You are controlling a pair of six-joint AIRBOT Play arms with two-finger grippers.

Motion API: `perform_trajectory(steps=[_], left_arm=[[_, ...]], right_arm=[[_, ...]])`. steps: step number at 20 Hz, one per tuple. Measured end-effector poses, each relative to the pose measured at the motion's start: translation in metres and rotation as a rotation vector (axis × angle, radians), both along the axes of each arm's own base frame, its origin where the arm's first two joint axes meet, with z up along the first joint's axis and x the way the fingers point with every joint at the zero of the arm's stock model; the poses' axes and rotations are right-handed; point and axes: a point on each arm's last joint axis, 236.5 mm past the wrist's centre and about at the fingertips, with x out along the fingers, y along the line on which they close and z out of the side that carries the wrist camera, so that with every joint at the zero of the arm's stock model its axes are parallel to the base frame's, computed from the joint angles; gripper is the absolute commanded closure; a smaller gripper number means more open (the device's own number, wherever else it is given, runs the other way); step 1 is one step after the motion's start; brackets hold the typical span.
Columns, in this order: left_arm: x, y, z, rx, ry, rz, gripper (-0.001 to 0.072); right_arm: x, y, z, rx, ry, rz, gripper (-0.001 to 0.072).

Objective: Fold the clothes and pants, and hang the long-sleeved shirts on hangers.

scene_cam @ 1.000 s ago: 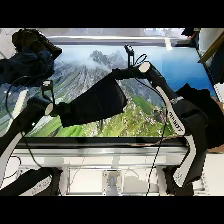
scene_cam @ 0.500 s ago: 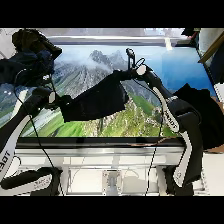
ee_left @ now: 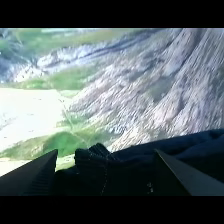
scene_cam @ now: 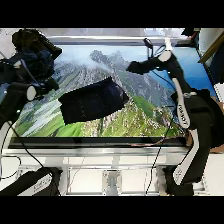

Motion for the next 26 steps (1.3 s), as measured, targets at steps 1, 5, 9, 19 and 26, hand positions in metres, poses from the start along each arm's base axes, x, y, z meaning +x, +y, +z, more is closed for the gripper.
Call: perform_trajectory(steps=[1,5,9,19,26], left_arm=[[-0.001,0.002,0.01,-0.002,-0.025,0.004,0.0005],[-0.005,0.005,0.032,-0.008,-0.082,0.012,0.0006],[-0.006,0.006,0.038,-0.01,-0.097,0.014,0.0007],[-0.007,0.004,0.04,-0.013,-0.102,0.009,0.0008],[-0.007,-0.006,0.04,-0.015,-0.102,-0.014,0.0009]], right_arm=[[-0.011,-0.014,-0.008,0.003,0.06,0.005,0.0219],[-0.064,-0.029,-0.049,0.126,0.335,0.037,0.018],[-0.071,-0.012,-0.06,0.339,0.424,0.034,0.0112],[-0.062,0.015,-0.1,0.362,0.482,0.037,0.0041],[-0.088,0.06,-0.121,0.292,0.541,0.122,0.0042]])
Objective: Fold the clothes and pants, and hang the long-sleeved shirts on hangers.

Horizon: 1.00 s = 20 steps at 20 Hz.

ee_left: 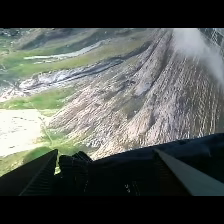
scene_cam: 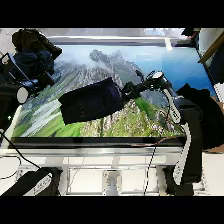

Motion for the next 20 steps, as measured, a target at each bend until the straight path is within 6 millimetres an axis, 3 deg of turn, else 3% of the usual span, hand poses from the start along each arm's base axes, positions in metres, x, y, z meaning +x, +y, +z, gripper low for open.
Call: perform_trajectory(steps=[3,5,6,7,8,9,12,14,16,20], left_arm=[[0.0,-0.001,0.0,0.0,0.0,-0.002,0.0009],[0.0,-0.001,0.0,0.001,0.0,-0.003,0.0009],[0.0,-0.001,0.0,0.0,0.0,-0.003,0.0009],[0.0,-0.001,0.0,0.001,0.0,-0.003,0.0009],[0.0,-0.001,0.0,0.001,0.0,-0.003,0.0009],[0.0,-0.001,0.0,0.004,0.001,-0.006,0.0009],[0.0,-0.001,0.0,0.015,0.002,-0.015,0.001],[-0.001,-0.001,-0.001,0.019,0.008,-0.017,0.001],[-0.002,-0.001,-0.002,0.021,0.016,-0.017,0.001],[-0.004,0.0,-0.005,0.026,0.029,-0.018,0.001]], right_arm=[[-0.009,0.021,0.002,0.012,0.005,0.036,0.0052],[-0.016,0.034,0.004,0.023,0.006,0.059,0.0171],[-0.019,0.039,0.004,0.026,0.003,0.072,0.0175],[-0.021,0.043,0.005,0.03,0.001,0.083,0.0272],[-0.024,0.046,0.005,0.033,0.0,0.094,0.0524],[-0.025,0.048,0.006,0.034,-0.002,0.102,0.0685],[-0.019,0.044,0.018,0.045,-0.036,0.116,0.0701],[-0.003,0.029,0.04,0.05,-0.094,0.103,0.0701],[0.015,-0.002,0.065,0.019,-0.15,0.066,0.0701],[0.036,-0.11,0.121,-0.097,-0.233,-0.071,0.0702]])
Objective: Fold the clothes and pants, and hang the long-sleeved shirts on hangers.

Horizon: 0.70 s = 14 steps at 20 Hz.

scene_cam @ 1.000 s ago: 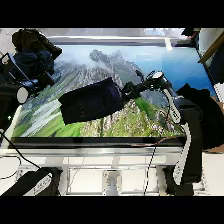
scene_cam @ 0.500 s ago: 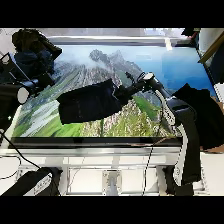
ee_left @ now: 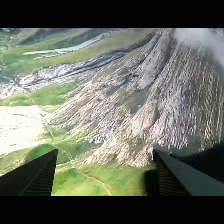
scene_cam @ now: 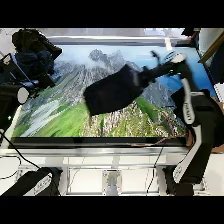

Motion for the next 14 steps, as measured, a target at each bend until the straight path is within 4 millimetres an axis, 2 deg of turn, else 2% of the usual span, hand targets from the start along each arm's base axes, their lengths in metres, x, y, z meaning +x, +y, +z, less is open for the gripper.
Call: perform_trajectory(steps=[3,6,8,10,12,14], left_arm=[[-0.001,0.0,-0.001,0.002,0.005,-0.001,0.0011],[-0.001,0.0,-0.001,0.002,0.006,-0.001,0.0011],[-0.001,0.0,-0.001,0.002,0.007,-0.001,0.0011],[-0.001,0.0,-0.001,0.002,0.007,-0.001,0.0011],[-0.001,0.0,-0.001,0.002,0.007,0.0,0.0011],[-0.001,0.0,-0.001,0.002,0.007,0.0,0.0011]], right_arm=[[-0.009,-0.096,0.041,-0.081,-0.03,-0.136,0.0702],[-0.037,-0.188,0.087,-0.141,-0.062,-0.3,0.0702],[-0.069,-0.24,0.118,-0.179,-0.077,-0.404,0.0702],[-0.107,-0.283,0.146,-0.229,-0.089,-0.504,0.0703],[-0.15,-0.324,0.172,-0.29,-0.1,-0.626,0.0703],[-0.199,-0.36,0.188,-0.352,-0.086,-0.767,0.0703]])
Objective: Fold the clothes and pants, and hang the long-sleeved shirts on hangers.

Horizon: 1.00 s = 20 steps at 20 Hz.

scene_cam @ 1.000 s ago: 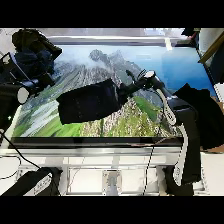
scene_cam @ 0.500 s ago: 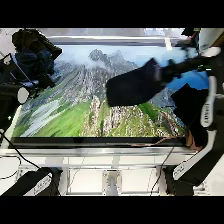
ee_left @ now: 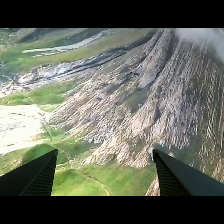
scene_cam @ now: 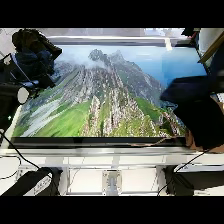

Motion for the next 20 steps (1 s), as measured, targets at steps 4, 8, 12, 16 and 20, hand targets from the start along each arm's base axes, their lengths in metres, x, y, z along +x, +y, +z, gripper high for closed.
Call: perform_trajectory(steps=[4,8,12,16,20], left_arm=[[0.0,0.0,0.0,0.0,0.0,0.0,0.0011],[0.0,0.0,0.0,0.0,0.0,0.0,0.0012],[0.0,0.0,0.0,0.0,0.0,0.0,0.0012],[0.0,-0.001,0.0,-0.006,0.001,0.0,0.0012],[0.0,-0.001,0.0,-0.008,0.001,0.0,0.0012]], right_arm=[[-0.093,-0.034,-0.006,-0.009,0.086,-0.266,0.0702],[-0.15,-0.019,-0.061,0.107,0.239,-0.392,0.0665],[-0.189,-0.008,-0.095,0.143,0.387,-0.466,0.0262],[-0.202,-0.03,-0.058,-0.008,0.377,-0.544,0.0265],[-0.142,-0.049,0.03,-0.163,0.02,-0.543,0.0267]])
